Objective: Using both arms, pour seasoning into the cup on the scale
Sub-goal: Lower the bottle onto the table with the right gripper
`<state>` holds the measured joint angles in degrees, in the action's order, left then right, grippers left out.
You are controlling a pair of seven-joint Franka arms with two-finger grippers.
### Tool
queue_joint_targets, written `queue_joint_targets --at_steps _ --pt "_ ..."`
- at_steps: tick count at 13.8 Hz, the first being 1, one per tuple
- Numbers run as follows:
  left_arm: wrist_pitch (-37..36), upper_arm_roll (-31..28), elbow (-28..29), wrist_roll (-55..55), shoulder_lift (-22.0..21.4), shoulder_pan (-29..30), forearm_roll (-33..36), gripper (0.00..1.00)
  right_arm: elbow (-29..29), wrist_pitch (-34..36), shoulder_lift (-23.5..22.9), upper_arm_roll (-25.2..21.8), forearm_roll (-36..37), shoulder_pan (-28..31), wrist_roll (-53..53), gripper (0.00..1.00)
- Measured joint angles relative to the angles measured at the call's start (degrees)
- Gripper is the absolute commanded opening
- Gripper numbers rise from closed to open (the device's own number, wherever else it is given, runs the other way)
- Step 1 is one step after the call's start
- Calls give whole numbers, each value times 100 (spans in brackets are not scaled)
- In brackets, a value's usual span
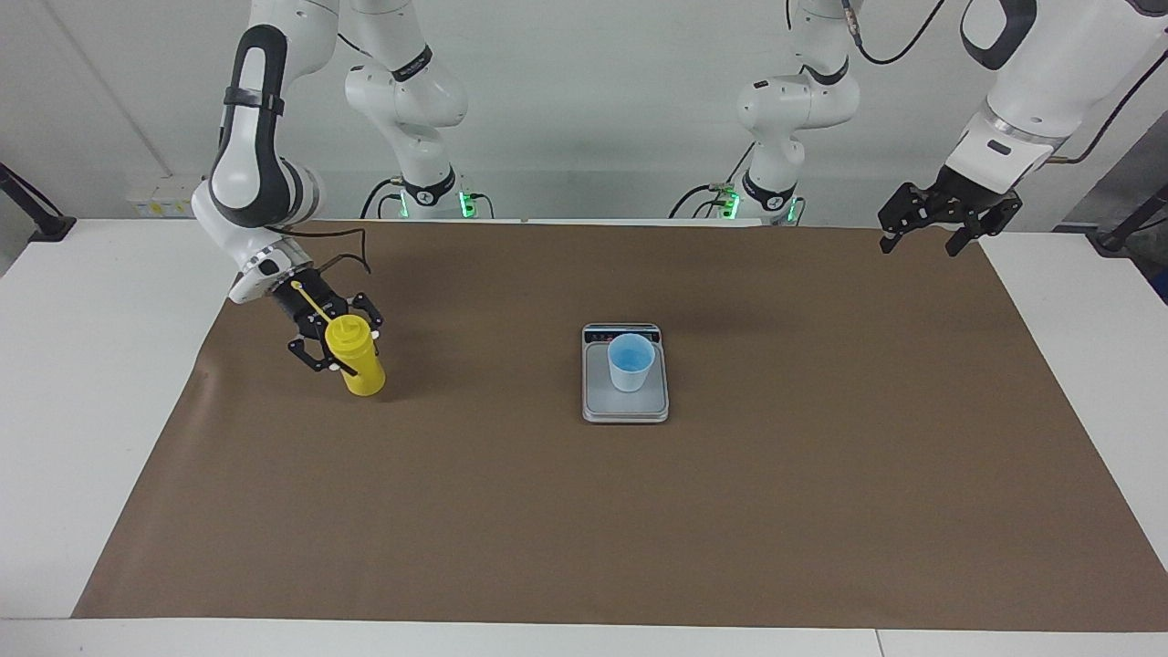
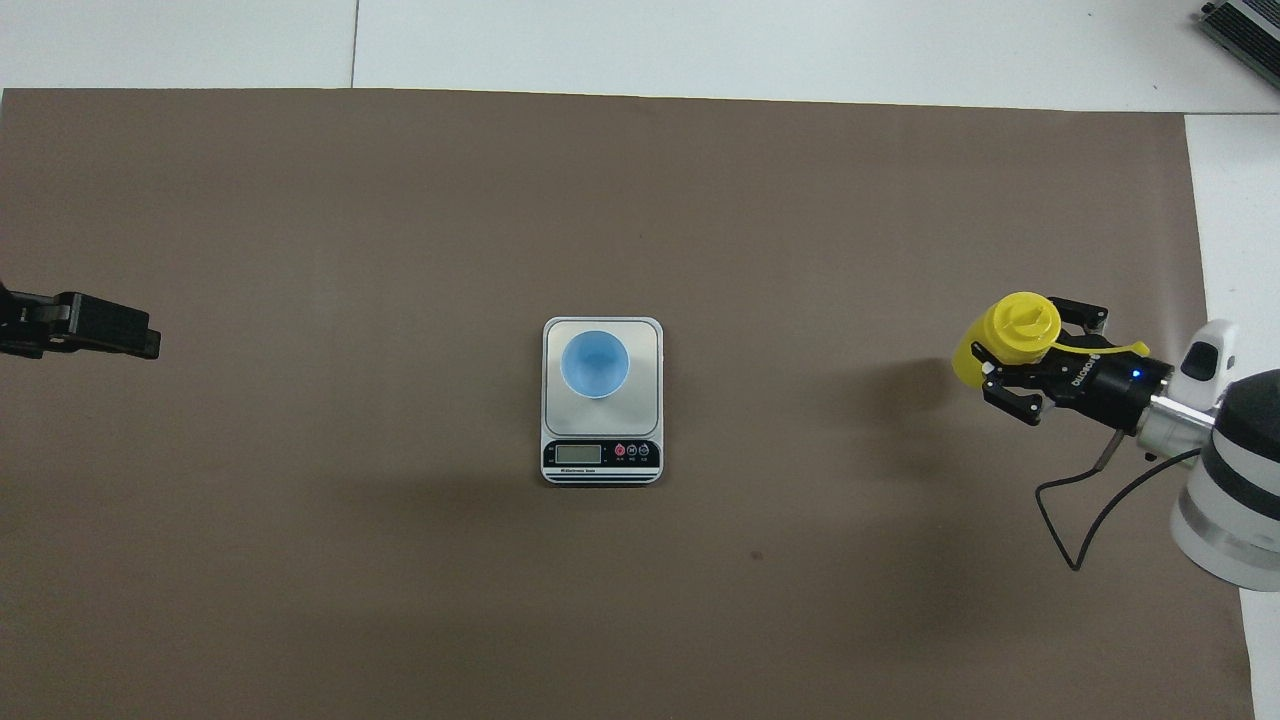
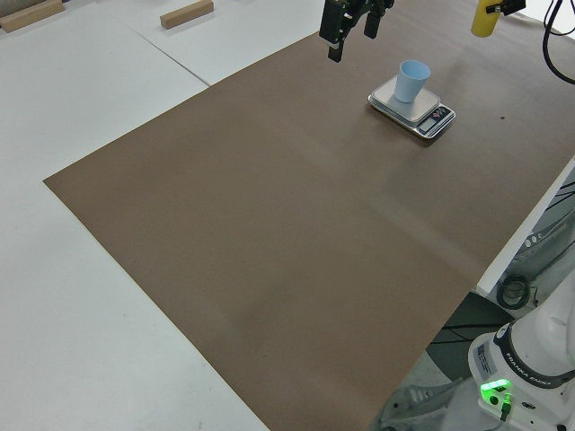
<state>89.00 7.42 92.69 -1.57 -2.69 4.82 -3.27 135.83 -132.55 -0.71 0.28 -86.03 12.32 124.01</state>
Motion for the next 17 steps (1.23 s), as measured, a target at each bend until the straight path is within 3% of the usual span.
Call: queue_joint_targets --at_steps 10,11,12,13,17 --pt "0 0 0 0 0 0 0 100 311 5 -57 60 -712 -6 623 0" --pt "0 0 0 0 0 0 0 100 347 5 -59 60 -724 -6 666 7" --pt "0 0 0 0 0 0 0 100 384 5 -59 60 -740 -6 725 50" --pt "0 0 0 0 0 0 0 100 410 6 -59 60 -754 -6 776 99" --pt "0 0 0 0 0 0 0 100 425 11 -58 61 -839 -6 816 100"
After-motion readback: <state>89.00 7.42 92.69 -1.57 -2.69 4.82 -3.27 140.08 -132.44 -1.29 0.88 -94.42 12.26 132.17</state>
